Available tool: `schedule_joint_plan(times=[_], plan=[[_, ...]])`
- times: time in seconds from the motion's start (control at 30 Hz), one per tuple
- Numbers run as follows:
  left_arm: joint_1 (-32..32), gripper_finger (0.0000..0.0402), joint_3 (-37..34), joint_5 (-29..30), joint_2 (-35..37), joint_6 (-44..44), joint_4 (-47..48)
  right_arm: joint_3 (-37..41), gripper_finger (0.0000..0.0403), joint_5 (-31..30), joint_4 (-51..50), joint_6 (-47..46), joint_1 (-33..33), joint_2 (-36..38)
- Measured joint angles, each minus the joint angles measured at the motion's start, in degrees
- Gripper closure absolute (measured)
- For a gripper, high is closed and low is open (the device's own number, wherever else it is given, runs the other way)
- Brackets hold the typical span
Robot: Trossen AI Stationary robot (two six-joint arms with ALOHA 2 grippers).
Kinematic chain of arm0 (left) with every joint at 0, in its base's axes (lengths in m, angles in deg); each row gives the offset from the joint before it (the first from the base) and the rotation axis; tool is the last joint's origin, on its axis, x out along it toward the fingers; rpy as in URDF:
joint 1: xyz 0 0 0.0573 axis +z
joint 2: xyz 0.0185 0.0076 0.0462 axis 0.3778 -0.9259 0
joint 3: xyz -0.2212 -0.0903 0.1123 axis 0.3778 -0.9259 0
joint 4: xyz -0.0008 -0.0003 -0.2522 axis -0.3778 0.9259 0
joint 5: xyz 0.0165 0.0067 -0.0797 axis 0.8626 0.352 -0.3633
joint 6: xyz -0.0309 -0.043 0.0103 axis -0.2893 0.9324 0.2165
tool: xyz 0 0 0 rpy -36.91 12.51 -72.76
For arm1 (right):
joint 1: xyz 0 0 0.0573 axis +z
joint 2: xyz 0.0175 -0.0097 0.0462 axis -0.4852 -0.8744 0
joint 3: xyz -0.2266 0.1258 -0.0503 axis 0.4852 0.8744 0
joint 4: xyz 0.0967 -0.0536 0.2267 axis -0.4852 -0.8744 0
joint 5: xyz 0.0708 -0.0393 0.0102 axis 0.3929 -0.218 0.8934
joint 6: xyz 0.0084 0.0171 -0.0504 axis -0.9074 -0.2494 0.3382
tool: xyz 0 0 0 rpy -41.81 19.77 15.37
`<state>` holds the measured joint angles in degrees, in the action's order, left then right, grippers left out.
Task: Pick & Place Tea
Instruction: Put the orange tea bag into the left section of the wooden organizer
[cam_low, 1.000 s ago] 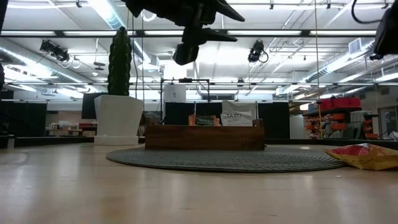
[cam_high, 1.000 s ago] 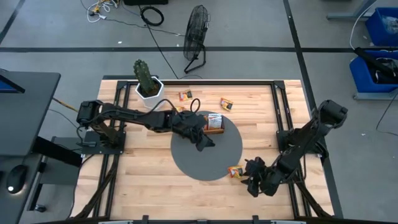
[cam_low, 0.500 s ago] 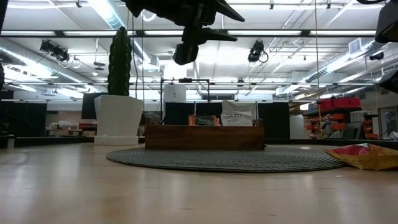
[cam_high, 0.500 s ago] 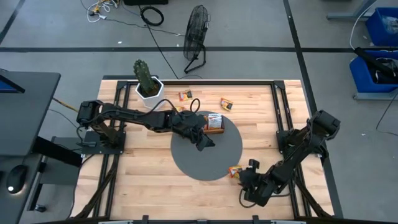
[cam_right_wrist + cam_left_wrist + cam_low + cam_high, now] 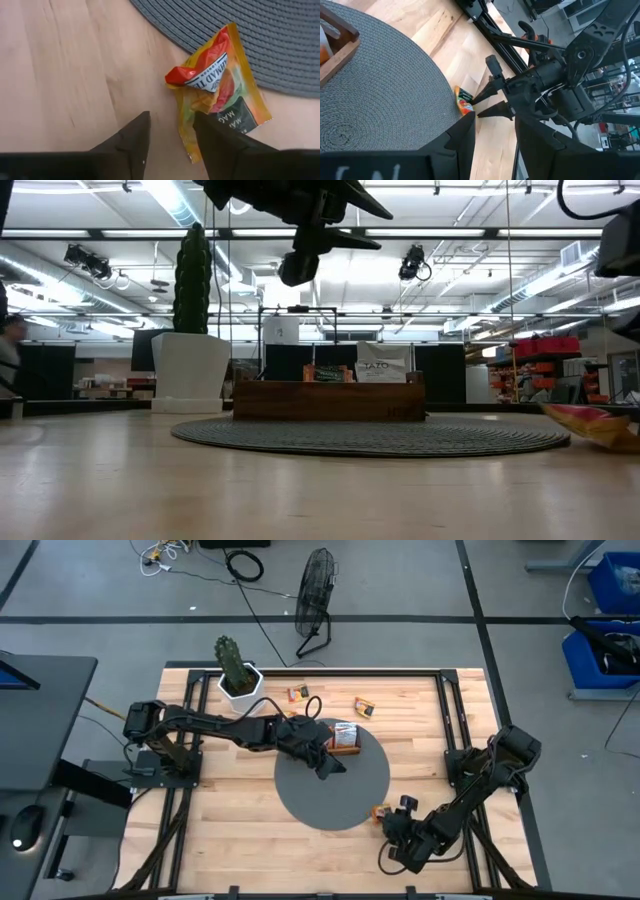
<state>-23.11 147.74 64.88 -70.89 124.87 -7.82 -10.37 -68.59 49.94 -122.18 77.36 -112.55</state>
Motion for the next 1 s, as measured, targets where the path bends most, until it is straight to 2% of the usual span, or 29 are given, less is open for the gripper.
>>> schedule_joint_plan(times=[0.13, 0.37, 0.67, 1.0], plan=[[0.0, 0.0259, 0.0, 0.0, 0.0, 0.0, 0.0, 0.0, 0.0273, 0.5, 0.0, -2.2, -0.1, 0.1], [0.1, 0.0259, 0.0, 0.0, 0.0, 0.4, 0.0, -1.1, 0.0391, 1.4, -0.7, -3.0, -0.3, -0.1], [0.2, 0.0259, 0.0, 0.0, 0.0, 7.0, -0.2, -9.6, 0.0400, 1.5, -16.7, 0.0, -0.3, -0.3], [0.3, 0.0259, 0.0, -2.7, 0.1, 14.0, -3.2, -17.9, 0.0402, -7.4, -31.7, 10.6, -0.5, -0.3]])
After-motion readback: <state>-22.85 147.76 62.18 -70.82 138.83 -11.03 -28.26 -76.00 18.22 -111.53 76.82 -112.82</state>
